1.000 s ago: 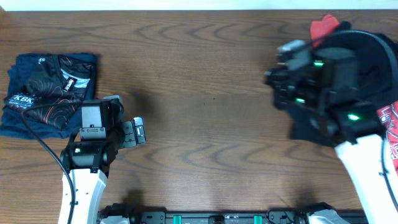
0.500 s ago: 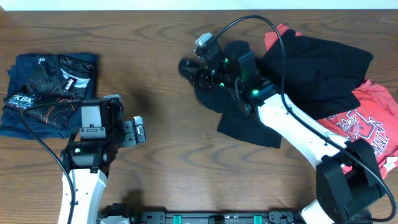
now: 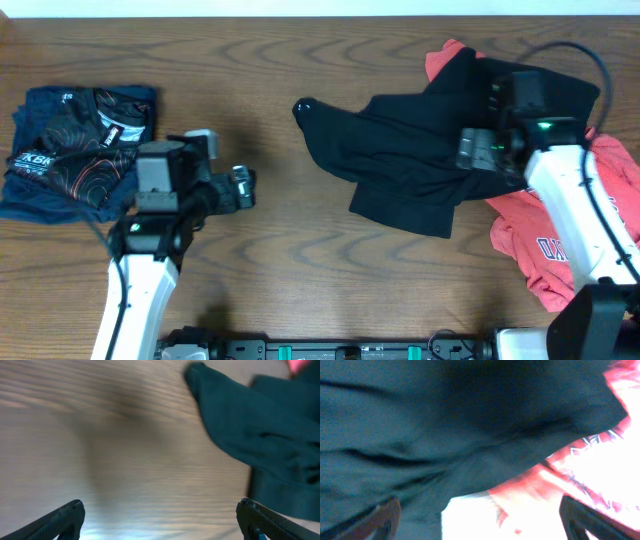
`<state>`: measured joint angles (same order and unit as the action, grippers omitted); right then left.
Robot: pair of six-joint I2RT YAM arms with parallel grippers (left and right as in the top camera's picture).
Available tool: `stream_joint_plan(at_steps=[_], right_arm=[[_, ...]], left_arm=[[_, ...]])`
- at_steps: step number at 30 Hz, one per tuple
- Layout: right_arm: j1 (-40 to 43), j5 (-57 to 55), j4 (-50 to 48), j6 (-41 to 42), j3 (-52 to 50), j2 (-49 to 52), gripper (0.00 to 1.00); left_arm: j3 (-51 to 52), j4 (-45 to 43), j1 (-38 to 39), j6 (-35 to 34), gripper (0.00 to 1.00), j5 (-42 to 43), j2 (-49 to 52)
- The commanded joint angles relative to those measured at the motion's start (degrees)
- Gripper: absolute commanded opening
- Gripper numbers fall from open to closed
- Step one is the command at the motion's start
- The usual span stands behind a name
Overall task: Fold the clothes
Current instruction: 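Drag the black shirt left to the table center with the right gripper, then grasp the black shirt's left edge with the left gripper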
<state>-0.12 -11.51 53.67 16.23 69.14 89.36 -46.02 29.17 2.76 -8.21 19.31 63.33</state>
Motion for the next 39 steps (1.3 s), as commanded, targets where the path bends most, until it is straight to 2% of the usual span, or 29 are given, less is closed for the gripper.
stream_joint_plan(at_steps=[1,6,11,14,22,24,25,26,27,29,31,32,33,34,35,39], right_arm=[[5.5,-0.1,1.3,6.2,-2.9,0.3,0.92],[12.1,3.6,1.2,6.2,-8.2,0.3,0.83],[14.3,5.5,0.0,6.0,-14.1,0.3,0.77],[14.3,6.0,-1.7,5.9,-16.5,0.3,0.73],[14.3,6.0,-2.6,5.0,-17.8,0.3,0.73],[14.3,6.0,-2.6,4.7,-17.8,0.3,0.73],[14.3,6.0,-2.6,4.7,-17.8,0.3,0.73],[14.3,6.0,-2.6,4.7,-17.8,0.3,0.73],[14.3,5.9,-2.7,4.7,-17.8,0.3,0.73],[14.3,5.9,-3.1,4.7,-17.8,0.3,0.70],[14.3,6.2,-4.0,4.4,-17.9,0.3,0.58],[14.3,7.3,-4.6,3.6,-17.9,0.3,0.47],[14.3,9.9,-5.6,1.3,-17.9,0.3,0.34],[14.3,12.9,-6.4,-1.5,-17.9,0.3,0.08],[14.3,17.7,-7.3,-5.8,-17.9,0.3,0.01],[13.7,28.6,-8.5,-11.3,-17.9,0.3,0.01]], left_arm=[[-0.7,-2.4,4.7,-3.9,0.98,4.3,5.1],[-0.7,-10.5,15.1,-9.1,0.98,4.3,15.1],[-0.7,-20.8,23.8,-13.1,0.99,4.3,25.0],[-0.7,-27.3,27.9,-14.5,0.90,4.3,30.2],[-0.7,-39.1,34.1,-15.1,0.87,4.0,40.1],[-0.7,-40.8,35.0,-15.6,0.83,4.0,42.1],[-0.7,-41.1,35.4,-16.2,0.80,4.0,42.9],[-0.7,-41.3,35.8,-16.9,0.72,4.0,43.5],[-0.7,-41.3,36.2,-17.4,0.56,4.0,44.0],[-0.7,-41.1,36.4,-17.4,0.08,4.1,44.1],[-0.7,-40.6,36.2,-17.4,0.06,4.0,43.3],[-0.7,-40.0,35.7,-17.4,0.06,4.0,42.5],[-0.7,-38.8,34.8,-17.4,0.06,4.0,41.4],[-0.7,-37.4,33.8,-17.3,0.06,4.0,40.3],[-0.7,-35.5,32.4,-17.3,0.06,4.0,38.9],[-0.7,-25.6,23.0,-16.6,0.06,-0.4,31.8]])
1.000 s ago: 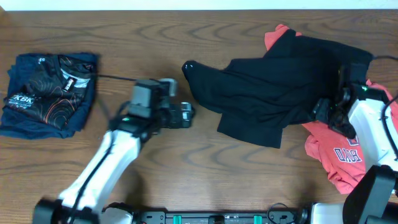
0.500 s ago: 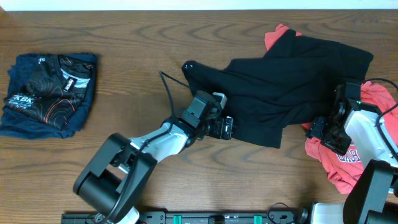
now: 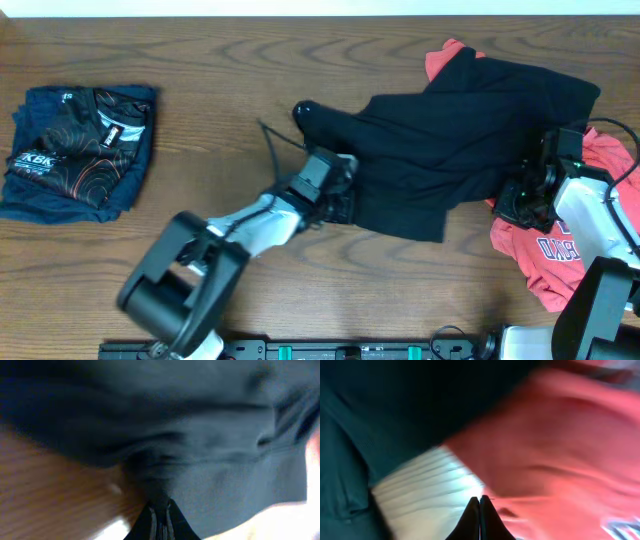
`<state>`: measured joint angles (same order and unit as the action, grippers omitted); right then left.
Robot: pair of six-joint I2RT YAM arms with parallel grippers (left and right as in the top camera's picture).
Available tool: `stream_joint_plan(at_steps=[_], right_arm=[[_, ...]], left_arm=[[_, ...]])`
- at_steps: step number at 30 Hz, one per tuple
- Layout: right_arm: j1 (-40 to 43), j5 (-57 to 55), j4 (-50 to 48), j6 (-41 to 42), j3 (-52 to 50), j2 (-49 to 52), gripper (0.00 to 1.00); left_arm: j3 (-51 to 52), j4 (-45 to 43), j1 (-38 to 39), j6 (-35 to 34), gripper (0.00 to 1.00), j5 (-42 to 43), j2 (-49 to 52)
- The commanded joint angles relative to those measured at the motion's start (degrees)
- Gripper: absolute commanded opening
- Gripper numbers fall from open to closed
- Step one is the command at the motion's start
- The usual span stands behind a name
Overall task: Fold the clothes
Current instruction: 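Grasp the black shirt's left edge with the left gripper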
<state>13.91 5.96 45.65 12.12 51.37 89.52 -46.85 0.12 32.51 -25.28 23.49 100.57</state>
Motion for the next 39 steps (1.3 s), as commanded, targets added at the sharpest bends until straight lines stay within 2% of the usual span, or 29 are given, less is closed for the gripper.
stream_joint_plan(at_steps=[1,5,9,10,11,12,15,18,21,24,28,31,36,39], right_arm=[[-0.6,11.1,-0.6,-7.5,-0.1,0.2,0.01],[-1.2,9.1,-0.8,-8.1,-0.2,0.4,0.01],[-1.2,8.8,-1.7,-8.1,-0.2,1.7,0.01],[-1.2,8.5,-1.7,-8.1,-0.2,2.1,0.02],[-1.2,7.6,-1.7,-8.1,-0.2,2.7,0.01],[-1.2,7.2,-1.6,-8.1,-0.2,3.3,0.01],[-1.2,6.9,-1.7,-8.1,-0.2,5.2,0.01],[-1.2,6.9,-3.0,-8.2,-0.2,7.4,0.01],[-1.2,7.0,-5.7,-8.2,-0.2,9.6,0.01],[-1.2,6.9,-9.5,-8.6,-0.2,12.0,0.01],[-1.2,6.2,-16.2,-9.4,-0.2,15.6,0.01],[-0.9,-0.9,-20.2,-8.4,-0.2,18.0,0.01],[2.5,-17.3,-23.2,-1.9,0.0,19.1,0.01],[7.0,-20.1,-22.9,1.7,1.8,19.1,0.01]], left_arm=[[0.1,5.3,-9.5,1.6,0.06,-6.6,-7.3],[0.1,6.6,-21.5,5.3,0.06,-12.8,-13.2],[0.1,6.4,-30.8,4.8,0.06,-12.8,-15.5],[0.1,6.9,-32.3,4.8,0.17,-12.1,-15.7],[0.1,7.8,-33.3,4.7,0.40,-10.6,-15.7],[0.1,8.9,-34.0,3.9,0.52,-8.3,-15.7],[0.1,12.5,-34.0,3.3,0.62,1.9,-15.7],[0.1,15.5,-31.1,1.9,0.63,10.5,-15.7],[0.1,16.3,-26.0,1.4,0.61,11.1,-15.7],[0.1,14.6,-19.9,1.4,0.60,7.2,-15.2],[0.1,10.4,-12.2,0.0,0.58,-3.0,-13.3],[0.1,4.9,-8.3,-0.1,0.59,-7.2,-10.4],[0.1,-2.4,-6.8,-1.5,0.59,-9.4,-2.9],[0.1,-4.9,-7.1,-2.1,0.60,-9.5,1.5]])
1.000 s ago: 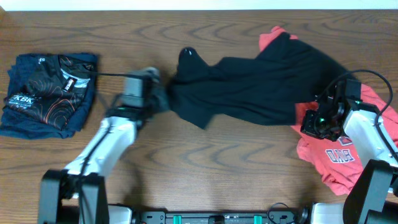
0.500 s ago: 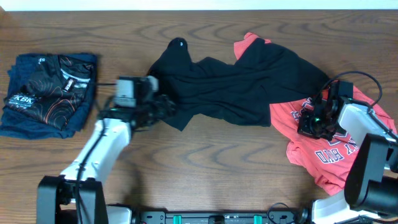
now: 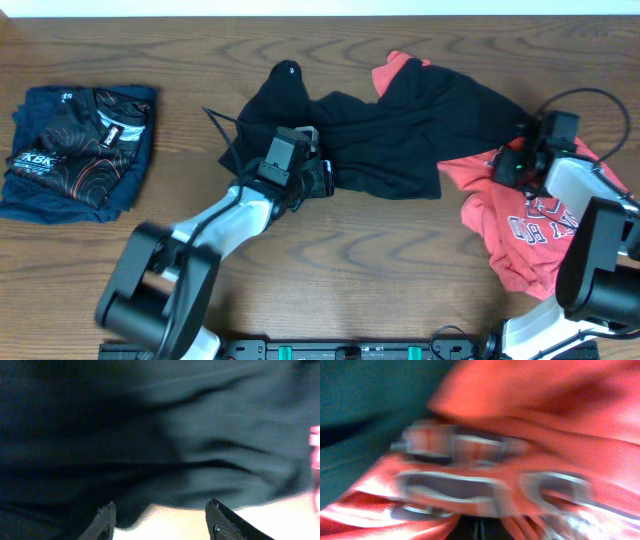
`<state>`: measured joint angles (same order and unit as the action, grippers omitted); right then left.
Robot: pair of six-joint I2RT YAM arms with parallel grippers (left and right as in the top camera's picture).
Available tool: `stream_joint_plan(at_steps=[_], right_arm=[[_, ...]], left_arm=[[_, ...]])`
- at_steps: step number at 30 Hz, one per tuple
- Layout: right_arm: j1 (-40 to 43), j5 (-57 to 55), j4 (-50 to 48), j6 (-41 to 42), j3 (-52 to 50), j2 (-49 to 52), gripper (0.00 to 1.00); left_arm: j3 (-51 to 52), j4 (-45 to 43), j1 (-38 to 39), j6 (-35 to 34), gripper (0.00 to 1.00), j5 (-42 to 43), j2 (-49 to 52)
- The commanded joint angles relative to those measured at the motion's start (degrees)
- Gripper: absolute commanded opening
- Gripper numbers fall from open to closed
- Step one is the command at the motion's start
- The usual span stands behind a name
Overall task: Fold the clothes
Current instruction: 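Grasp the black shirt's left edge with the left gripper, then pull the black shirt left and flatten it with the left gripper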
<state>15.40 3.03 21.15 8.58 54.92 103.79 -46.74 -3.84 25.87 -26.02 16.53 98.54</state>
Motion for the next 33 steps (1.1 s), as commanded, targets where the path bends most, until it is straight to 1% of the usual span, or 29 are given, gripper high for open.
stream_joint_plan(at_steps=[1,6,10,13,14,15,17,19,21,22,26,28,29,33], right_arm=[[7.2,-17.2,2.1,6.2,-0.9,4.8,0.01],[17.1,-17.1,5.7,8.6,5.2,4.8,0.01],[23.8,-18.5,8.8,8.6,9.7,4.8,0.01],[28.5,-16.1,11.8,10.6,12.4,4.8,0.01],[29.6,-14.0,12.3,10.8,13.0,4.8,0.01],[30.7,-9.6,12.4,10.5,13.7,4.8,0.01],[31.8,1.1,12.5,7.1,14.9,4.8,0.01],[31.6,14.6,12.5,-0.2,16.2,4.8,0.03],[30.3,22.0,14.1,-4.8,17.2,4.8,0.05],[29.4,23.5,15.3,-6.0,17.5,4.7,0.05],[24.8,23.5,19.4,-8.7,17.4,4.8,0.07],[22.3,22.3,20.0,-8.9,17.3,4.8,0.09],[21.0,21.1,20.1,-9.0,17.3,4.8,0.10],[17.1,16.4,21.3,-8.9,17.3,4.8,0.10]], left_arm=[[0.0,-1.3,-0.6,-1.3,0.60,-2.5,4.8],[0.0,0.1,-2.8,-1.3,0.60,-2.6,7.7],[0.0,3.6,-7.3,-0.8,0.60,-2.7,7.6],[0.0,4.7,-11.5,-0.6,0.60,-2.7,7.6],[0.0,4.7,-13.0,-0.6,0.60,-2.5,7.6],[0.0,4.6,-14.3,-0.6,0.60,-1.9,7.4],[0.0,4.1,-16.2,-0.2,0.59,1.0,6.9],[0.0,3.5,-17.4,1.3,0.59,5.4,6.1],[0.0,3.9,-17.6,1.4,0.59,7.0,5.0],[0.0,4.3,-17.6,1.4,0.59,7.6,4.2],[0.0,9.0,-17.6,3.8,0.60,8.6,-0.9],[0.0,13.2,-17.6,5.9,0.64,8.5,-5.2],[0.0,15.4,-17.6,6.1,0.65,8.5,-7.5],[0.0,24.0,-16.3,5.8,0.66,8.6,-15.1]])
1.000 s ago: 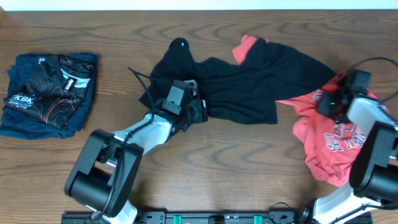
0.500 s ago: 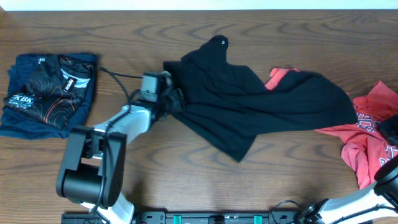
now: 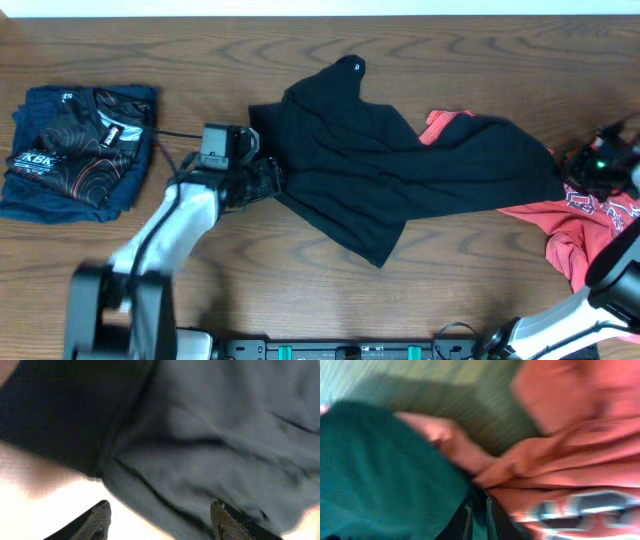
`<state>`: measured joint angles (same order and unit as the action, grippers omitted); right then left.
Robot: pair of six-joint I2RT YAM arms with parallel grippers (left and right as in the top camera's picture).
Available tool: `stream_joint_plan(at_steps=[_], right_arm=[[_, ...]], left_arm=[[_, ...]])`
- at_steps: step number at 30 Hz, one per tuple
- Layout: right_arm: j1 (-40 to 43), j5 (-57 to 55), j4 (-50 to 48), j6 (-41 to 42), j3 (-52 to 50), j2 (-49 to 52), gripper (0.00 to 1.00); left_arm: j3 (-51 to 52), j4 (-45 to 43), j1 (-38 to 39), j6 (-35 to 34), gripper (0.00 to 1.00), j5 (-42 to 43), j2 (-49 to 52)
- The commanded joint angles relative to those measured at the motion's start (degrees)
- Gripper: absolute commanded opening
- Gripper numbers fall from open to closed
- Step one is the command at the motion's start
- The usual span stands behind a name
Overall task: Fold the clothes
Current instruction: 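Pull the black shirt left and flatten it with the left gripper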
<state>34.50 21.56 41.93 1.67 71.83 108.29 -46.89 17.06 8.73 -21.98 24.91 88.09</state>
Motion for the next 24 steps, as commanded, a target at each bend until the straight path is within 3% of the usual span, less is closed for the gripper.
stream_joint_plan(at_steps=[1,4,10,15,18,19,21,22,23,24], right_arm=[[-2.8,-2.1,0.5,-2.0,0.4,0.3,0.10],[-5.0,-2.1,0.4,-2.0,0.4,0.3,0.13],[-8.2,-2.1,0.5,-2.2,0.4,0.3,0.31],[-9.0,-2.1,0.7,-2.2,0.4,0.3,0.31],[-9.0,-2.1,0.8,-2.2,0.4,0.3,0.31],[-9.0,-2.1,0.8,-2.2,0.4,0.3,0.32],[-9.0,-2.1,0.8,-2.2,0.4,0.3,0.32],[-9.0,-2.1,0.8,-2.2,0.4,0.3,0.32],[-9.0,-2.1,0.8,-2.2,0.4,0.3,0.33],[-9.0,-2.1,0.8,-2.2,0.4,0.3,0.33]], left_arm=[[0.2,4.9,1.7,1.7,0.66,0.2,-5.7],[0.3,7.8,5.7,-2.1,0.69,0.2,-6.1],[2.6,5.1,14.7,-16.7,0.77,-0.1,-1.6],[2.9,3.0,20.2,-25.1,0.77,-3.7,4.4],[2.8,-0.4,22.0,-25.5,0.75,-5.7,7.8],[2.8,-1.5,22.3,-25.5,0.70,-6.2,8.6],[2.8,-3.8,22.3,-24.9,0.28,-7.7,10.1],[2.8,-4.2,22.1,-23.8,0.13,-8.3,10.2],[2.8,-4.1,21.6,-22.5,0.06,-9.1,10.2],[2.8,-3.6,21.0,-20.6,0.06,-9.2,9.8]])
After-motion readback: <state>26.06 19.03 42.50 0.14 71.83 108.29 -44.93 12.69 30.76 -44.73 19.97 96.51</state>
